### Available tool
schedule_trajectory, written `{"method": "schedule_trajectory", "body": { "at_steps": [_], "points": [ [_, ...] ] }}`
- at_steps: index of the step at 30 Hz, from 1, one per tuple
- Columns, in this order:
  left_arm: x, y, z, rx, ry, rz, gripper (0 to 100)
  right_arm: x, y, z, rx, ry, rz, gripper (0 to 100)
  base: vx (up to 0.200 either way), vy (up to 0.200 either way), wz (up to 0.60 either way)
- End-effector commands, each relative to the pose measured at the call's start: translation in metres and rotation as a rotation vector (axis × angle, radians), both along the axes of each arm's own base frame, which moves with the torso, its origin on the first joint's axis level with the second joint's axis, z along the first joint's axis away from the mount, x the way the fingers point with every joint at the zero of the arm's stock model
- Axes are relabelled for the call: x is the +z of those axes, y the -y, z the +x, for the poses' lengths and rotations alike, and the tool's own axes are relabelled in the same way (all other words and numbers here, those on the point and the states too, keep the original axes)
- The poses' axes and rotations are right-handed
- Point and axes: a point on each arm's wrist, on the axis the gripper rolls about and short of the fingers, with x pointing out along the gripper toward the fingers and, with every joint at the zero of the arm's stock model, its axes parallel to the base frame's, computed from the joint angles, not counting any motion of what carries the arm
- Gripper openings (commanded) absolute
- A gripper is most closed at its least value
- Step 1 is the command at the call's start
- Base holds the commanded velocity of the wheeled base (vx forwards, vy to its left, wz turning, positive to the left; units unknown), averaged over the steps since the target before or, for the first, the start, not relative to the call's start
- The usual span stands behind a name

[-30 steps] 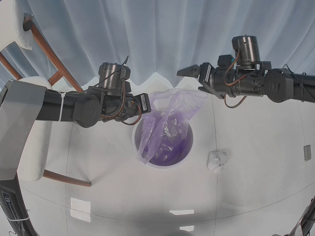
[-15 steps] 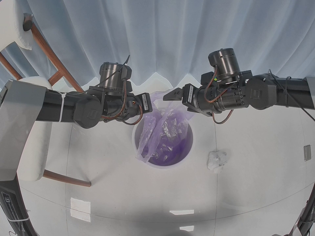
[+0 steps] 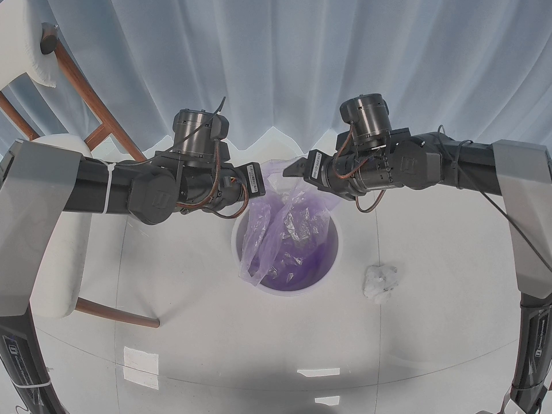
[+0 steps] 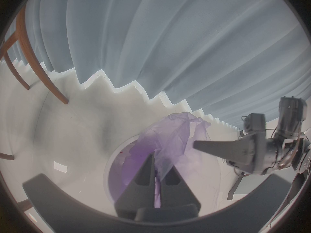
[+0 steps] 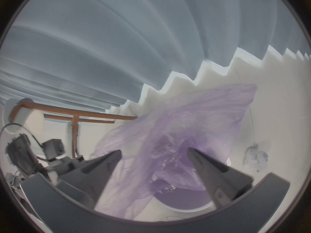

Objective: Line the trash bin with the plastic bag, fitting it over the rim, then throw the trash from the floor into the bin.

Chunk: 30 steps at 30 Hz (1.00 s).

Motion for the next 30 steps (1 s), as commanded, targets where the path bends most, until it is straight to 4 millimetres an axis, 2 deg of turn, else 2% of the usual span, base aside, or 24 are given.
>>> {"method": "schedule_trajectory", "body": {
  "at_steps": [1,5,8,9,13,14,15,17,19,23,27,30],
  "points": [
    [-0.001,-0.001,0.001,0.004,-0.002,0.001,0,-0.029,-0.004,0.013,-0.010,-0.055,-0.033,0,0.000,0.000,0.00],
    [-0.002,-0.001,0.002,0.004,-0.002,0.000,0,-0.030,-0.004,0.013,-0.011,-0.057,-0.038,0,0.000,0.000,0.00],
    [-0.001,-0.003,0.004,0.008,0.007,0.001,0,-0.022,0.000,0.013,-0.017,-0.045,-0.031,0,0.000,0.000,0.00],
    [0.000,-0.013,0.009,0.033,0.014,0.000,0,-0.006,0.017,0.015,-0.045,-0.013,-0.017,0,0.000,0.000,0.00],
    [0.003,-0.036,0.018,0.091,0.024,-0.003,0,0.029,0.048,0.011,-0.052,0.043,0.020,0,0.000,0.000,0.00],
    [0.003,-0.037,0.019,0.093,0.023,-0.004,0,0.030,0.049,0.011,-0.052,0.044,0.022,0,0.000,0.000,0.00],
    [0.004,-0.048,0.023,0.122,0.024,-0.003,0,0.042,0.067,0.010,-0.050,0.057,0.036,0,0.000,0.000,0.00],
    [0.004,-0.055,0.025,0.138,0.022,-0.003,0,0.047,0.084,0.012,-0.057,0.059,0.044,0,0.000,0.000,0.00],
    [0.004,-0.060,0.027,0.153,0.020,-0.004,0,0.048,0.106,0.017,-0.079,0.060,0.049,0,0.000,0.000,0.00],
    [0.003,-0.062,0.031,0.188,0.031,0.006,0,0.044,0.137,0.029,-0.113,0.057,0.054,0,0.000,0.000,0.00],
    [-0.003,-0.059,0.037,0.197,0.024,0.007,0,0.038,0.138,0.030,-0.107,0.037,0.050,0,0.000,0.000,0.00],
    [-0.015,-0.057,0.046,0.223,0.005,0.026,0,0.021,0.136,0.035,-0.093,0.006,0.020,0,0.000,0.000,0.00]
  ]
}}
